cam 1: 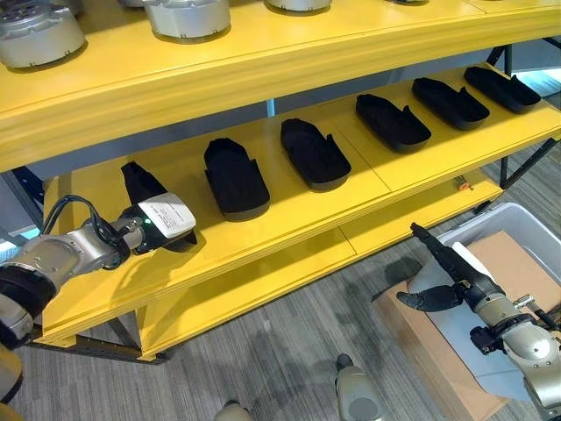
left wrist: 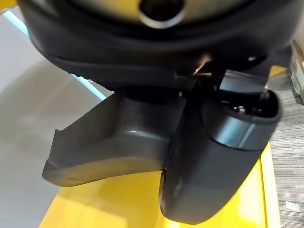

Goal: Move parts from the plastic box to the shelf.

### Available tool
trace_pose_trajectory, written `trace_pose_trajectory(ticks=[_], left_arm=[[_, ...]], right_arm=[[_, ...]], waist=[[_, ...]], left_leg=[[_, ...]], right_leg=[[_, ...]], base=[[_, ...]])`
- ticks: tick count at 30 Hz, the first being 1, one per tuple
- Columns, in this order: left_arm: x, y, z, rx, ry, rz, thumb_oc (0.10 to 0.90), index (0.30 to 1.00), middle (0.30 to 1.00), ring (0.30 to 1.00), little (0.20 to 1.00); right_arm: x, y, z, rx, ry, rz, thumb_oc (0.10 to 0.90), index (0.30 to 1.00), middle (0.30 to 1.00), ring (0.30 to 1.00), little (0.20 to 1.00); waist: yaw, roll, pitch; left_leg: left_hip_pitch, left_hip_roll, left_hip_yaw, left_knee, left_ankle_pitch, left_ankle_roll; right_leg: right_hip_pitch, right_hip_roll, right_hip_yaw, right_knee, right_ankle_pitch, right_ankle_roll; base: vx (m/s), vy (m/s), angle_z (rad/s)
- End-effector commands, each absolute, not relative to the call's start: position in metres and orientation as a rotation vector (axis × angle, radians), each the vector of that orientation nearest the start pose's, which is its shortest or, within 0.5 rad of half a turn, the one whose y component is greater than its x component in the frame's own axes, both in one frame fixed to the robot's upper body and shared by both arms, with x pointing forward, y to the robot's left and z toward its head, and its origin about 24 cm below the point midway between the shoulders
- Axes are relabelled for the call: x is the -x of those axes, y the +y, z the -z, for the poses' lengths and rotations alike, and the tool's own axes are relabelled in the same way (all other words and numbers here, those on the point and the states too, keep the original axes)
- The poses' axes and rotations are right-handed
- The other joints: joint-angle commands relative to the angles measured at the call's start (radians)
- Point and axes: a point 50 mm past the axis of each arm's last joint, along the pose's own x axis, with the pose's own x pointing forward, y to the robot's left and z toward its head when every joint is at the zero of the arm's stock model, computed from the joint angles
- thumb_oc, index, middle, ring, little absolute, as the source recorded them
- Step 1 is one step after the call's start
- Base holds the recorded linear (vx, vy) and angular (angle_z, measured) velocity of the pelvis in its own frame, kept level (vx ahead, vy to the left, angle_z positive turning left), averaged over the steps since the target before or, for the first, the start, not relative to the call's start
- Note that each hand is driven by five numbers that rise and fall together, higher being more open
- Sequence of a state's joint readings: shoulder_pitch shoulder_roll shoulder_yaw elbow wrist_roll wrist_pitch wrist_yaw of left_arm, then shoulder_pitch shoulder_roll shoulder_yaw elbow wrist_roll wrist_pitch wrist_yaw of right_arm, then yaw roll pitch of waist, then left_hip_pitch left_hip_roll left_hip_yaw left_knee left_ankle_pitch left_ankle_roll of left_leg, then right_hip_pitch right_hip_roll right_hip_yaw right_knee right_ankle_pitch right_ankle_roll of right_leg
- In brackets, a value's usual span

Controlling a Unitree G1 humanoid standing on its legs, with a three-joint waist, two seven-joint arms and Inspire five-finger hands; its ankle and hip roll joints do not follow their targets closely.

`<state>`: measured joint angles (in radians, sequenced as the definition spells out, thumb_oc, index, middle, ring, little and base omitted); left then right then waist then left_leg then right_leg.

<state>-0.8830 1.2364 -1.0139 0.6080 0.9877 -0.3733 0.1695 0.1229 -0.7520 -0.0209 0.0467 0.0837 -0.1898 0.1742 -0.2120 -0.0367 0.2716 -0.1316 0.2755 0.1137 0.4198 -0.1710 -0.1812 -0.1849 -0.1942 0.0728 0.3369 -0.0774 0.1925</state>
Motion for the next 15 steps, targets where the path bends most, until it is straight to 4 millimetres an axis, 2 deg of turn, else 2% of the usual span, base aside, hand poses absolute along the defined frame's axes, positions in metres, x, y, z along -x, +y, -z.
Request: trace_pose_trajectory(ticks=[1,7,8,9,11,15], left_arm=[[-0.322,0.333,-0.195,-2.416,-0.087,0.324,0.400,0.300,0.300,0.300,0.300],[-0.320,0.341,-0.195,-2.416,-0.037,0.303,0.400,0.300,0.300,0.300,0.300],[-0.319,0.345,-0.194,-2.413,-0.004,0.290,0.714,0.739,0.739,0.739,0.739],[-0.319,0.347,-0.193,-2.414,0.017,0.288,0.900,1.000,1.000,1.000,1.000],[-0.320,0.356,-0.189,-2.387,0.097,0.238,0.900,1.000,1.000,1.000,1.000],[-0.322,0.360,-0.189,-2.356,0.133,0.184,0.900,1.000,1.000,1.000,1.000]], right_arm=[[-0.237,-0.285,-0.128,0.685,-0.221,-0.131,0.900,1.000,1.000,1.000,1.000],[-0.237,-0.284,-0.128,0.693,-0.218,-0.132,0.900,1.000,1.000,1.000,1.000],[-0.236,-0.284,-0.126,0.690,-0.209,-0.130,0.900,1.000,1.000,1.000,1.000],[-0.236,-0.285,-0.126,0.695,-0.204,-0.129,0.900,1.000,1.000,1.000,1.000],[-0.235,-0.285,-0.123,0.697,-0.187,-0.131,0.900,1.000,1.000,1.000,1.000],[-0.234,-0.285,-0.121,0.698,-0.175,-0.130,0.900,1.000,1.000,1.000,1.000]], waist=[[0.006,-0.011,-0.114],[0.008,-0.013,-0.112],[0.012,-0.015,-0.110],[0.012,-0.015,-0.110],[0.015,-0.020,-0.109],[0.017,-0.021,-0.108]], left_leg=[[-0.073,0.033,0.008,0.085,-0.015,0.017],[-0.074,0.030,0.008,0.088,-0.015,0.019],[-0.074,0.030,0.006,0.088,-0.015,0.020],[-0.074,0.030,0.006,0.088,-0.015,0.021],[-0.073,0.030,0.005,0.088,-0.016,0.021],[-0.070,0.029,0.006,0.082,-0.013,0.021]], right_leg=[[0.093,-0.070,-0.038,-0.062,-0.028,0.029],[0.097,-0.074,-0.040,-0.066,-0.025,0.030],[0.099,-0.075,-0.041,-0.066,-0.023,0.031],[0.099,-0.075,-0.041,-0.067,-0.023,0.031],[0.103,-0.077,-0.044,-0.068,-0.021,0.030],[0.107,-0.077,-0.047,-0.072,-0.020,0.028]], base=[[0.00,0.000,0.00],[0.00,0.000,0.00],[0.00,0.000,0.00],[0.00,0.000,0.00],[0.00,0.000,0.00],[0.00,0.000,0.00]])
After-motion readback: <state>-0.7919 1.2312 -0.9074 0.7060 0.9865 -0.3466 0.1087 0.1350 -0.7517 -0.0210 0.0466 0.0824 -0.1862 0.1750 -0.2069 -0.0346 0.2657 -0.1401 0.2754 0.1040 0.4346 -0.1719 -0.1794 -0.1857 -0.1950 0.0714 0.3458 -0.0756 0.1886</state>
